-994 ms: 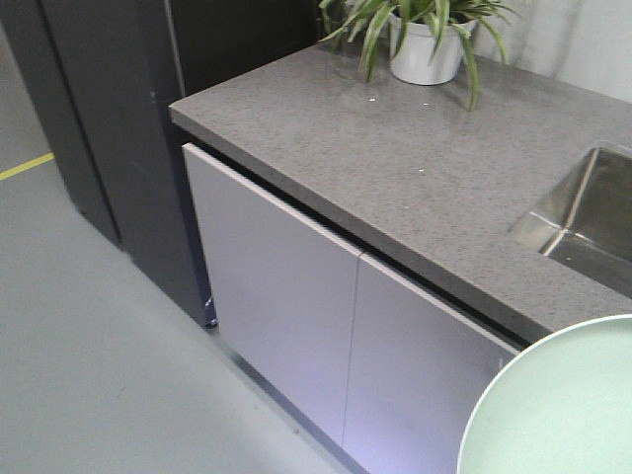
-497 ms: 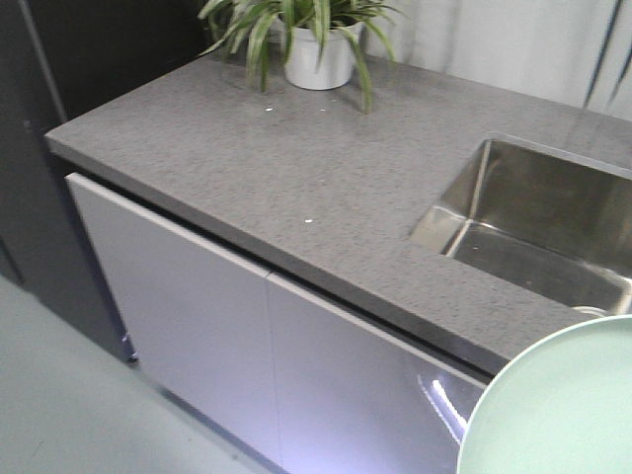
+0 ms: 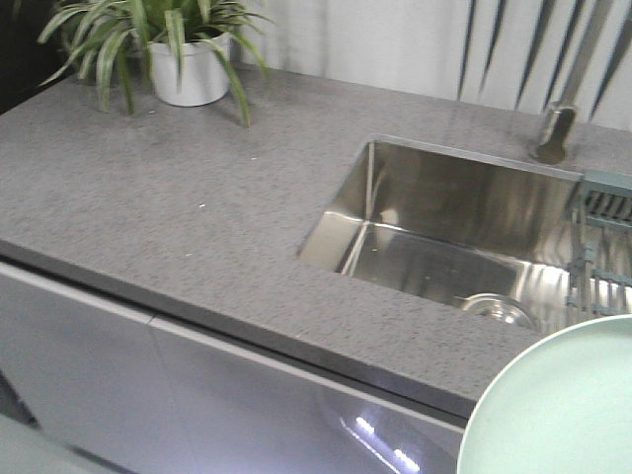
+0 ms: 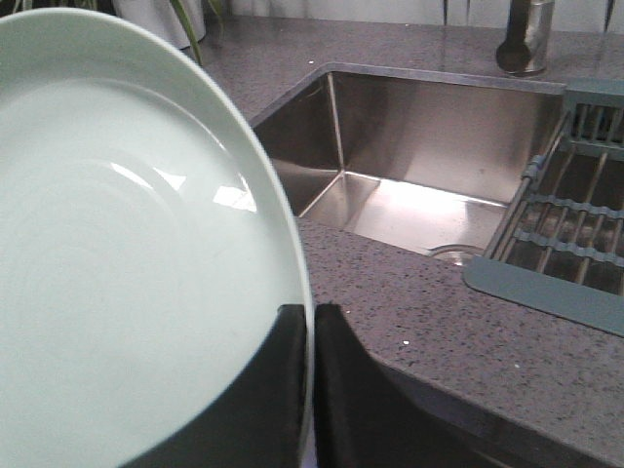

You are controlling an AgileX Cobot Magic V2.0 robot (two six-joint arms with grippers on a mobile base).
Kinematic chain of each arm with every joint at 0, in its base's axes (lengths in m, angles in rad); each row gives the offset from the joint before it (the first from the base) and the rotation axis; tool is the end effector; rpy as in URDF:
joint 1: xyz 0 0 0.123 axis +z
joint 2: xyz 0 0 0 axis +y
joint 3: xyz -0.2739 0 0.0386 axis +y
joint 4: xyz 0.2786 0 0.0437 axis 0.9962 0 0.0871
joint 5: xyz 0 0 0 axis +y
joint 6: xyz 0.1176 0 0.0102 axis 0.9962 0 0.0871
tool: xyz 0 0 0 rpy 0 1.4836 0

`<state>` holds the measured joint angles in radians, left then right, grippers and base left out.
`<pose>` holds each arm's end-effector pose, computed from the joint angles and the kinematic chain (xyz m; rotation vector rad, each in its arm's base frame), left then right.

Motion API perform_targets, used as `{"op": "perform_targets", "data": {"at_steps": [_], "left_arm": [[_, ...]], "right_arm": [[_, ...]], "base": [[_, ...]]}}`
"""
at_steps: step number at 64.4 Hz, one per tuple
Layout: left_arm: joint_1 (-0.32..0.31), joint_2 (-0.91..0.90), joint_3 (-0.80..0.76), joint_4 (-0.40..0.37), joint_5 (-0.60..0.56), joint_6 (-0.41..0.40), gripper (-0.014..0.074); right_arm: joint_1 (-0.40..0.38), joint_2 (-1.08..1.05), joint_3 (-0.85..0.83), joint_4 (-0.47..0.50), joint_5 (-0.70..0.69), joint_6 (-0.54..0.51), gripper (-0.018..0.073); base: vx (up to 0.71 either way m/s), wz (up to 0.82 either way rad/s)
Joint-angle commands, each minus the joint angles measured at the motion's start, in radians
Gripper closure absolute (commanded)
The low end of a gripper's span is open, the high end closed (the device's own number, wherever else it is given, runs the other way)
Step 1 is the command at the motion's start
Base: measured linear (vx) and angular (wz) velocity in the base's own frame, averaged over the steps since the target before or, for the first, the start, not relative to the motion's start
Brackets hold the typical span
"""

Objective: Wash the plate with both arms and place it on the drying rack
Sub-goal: 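Drive up to the steel sink and stop facing it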

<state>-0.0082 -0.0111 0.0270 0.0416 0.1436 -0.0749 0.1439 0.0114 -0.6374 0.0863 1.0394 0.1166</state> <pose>0.1227 -0.0003 0.1892 -0.0255 1.6428 -0.0272 0.0366 0.0142 0.3258 -0.0352 1.9037 0.2773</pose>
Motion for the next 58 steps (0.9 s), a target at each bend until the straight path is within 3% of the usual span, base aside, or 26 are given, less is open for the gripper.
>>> {"op": "perform_targets", "data": {"at_steps": [1,58], "left_arm": [[-0.003,-0.016,0.015,-0.002,-0.079,-0.012,0.0601],[-0.003,-0.016,0.015,-0.002,-0.079,-0.012,0.0601]], "right_arm": [[-0.003,0.019,-0.02,0.0,-0.076,0.003,0.0564],[-0.003,0.019,-0.02,0.0,-0.076,0.003,0.0564]], "base": [[0.1,-0.38],[0.07,-0.27]]}}
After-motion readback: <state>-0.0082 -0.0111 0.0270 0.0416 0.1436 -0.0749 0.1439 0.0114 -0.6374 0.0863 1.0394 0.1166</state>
